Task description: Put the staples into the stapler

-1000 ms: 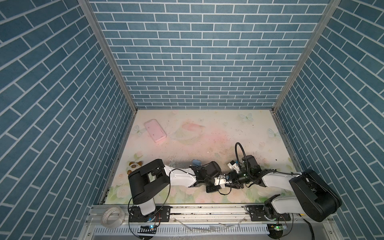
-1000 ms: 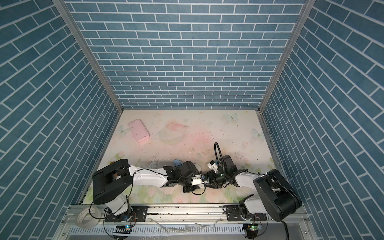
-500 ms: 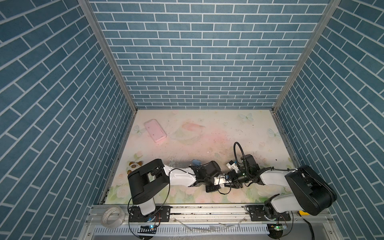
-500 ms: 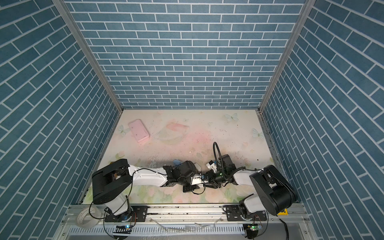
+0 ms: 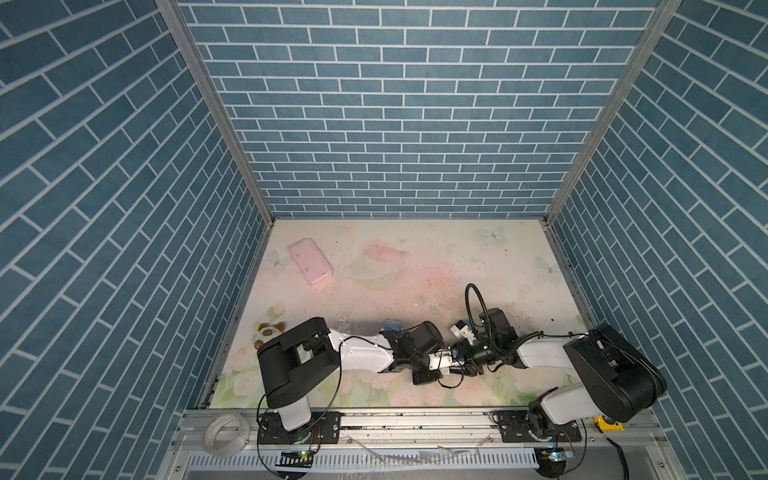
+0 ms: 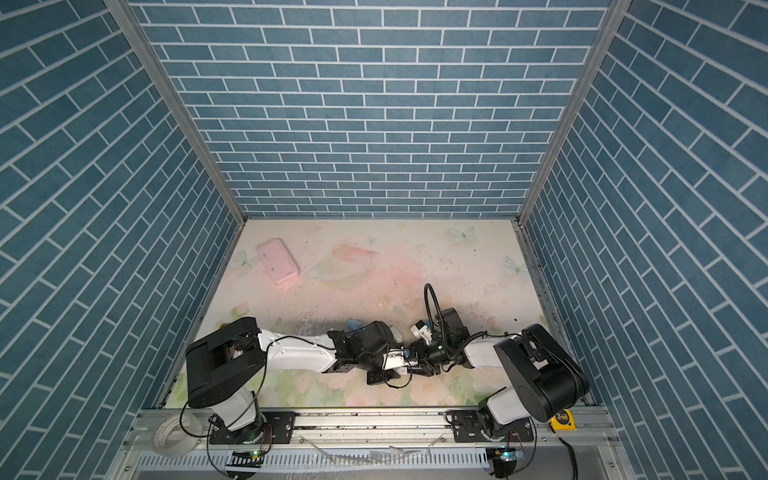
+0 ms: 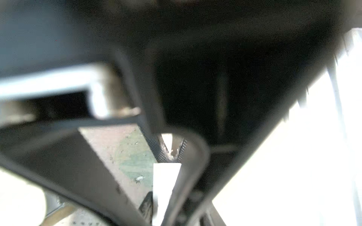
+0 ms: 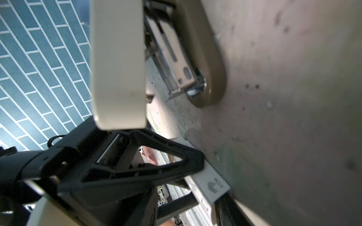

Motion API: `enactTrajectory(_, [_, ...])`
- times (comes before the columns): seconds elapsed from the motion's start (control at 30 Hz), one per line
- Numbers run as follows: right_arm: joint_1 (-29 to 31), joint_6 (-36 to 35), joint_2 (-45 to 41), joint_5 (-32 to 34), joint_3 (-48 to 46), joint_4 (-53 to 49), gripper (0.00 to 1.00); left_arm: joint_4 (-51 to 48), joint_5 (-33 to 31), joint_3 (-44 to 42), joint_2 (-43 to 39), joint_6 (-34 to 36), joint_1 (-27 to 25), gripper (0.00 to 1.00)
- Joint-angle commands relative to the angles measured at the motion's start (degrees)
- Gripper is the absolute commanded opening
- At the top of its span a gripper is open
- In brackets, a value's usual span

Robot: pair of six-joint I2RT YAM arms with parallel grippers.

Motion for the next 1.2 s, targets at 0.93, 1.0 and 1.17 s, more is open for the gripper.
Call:
enactTrajectory(0.93, [1.18, -2.73, -4.26, 3.10, 1.65, -5.49, 0.50, -12.70, -2.88, 0.87, -3.49, 4.73, 1.16, 0.43])
enactTrajectory(1.0, [1.18, -3.01, -4.20, 3.39, 1.65, -5.89, 0.50, -13.23, -2.54, 0.89, -3.75, 5.01, 1.19, 0.41])
enactTrajectory(1.17, [1.18, -3.21, -3.29, 3.99, 1.55, -5.88, 0.50, -14.46, -2.85, 0.79, -3.97, 5.78, 1.21, 0.39])
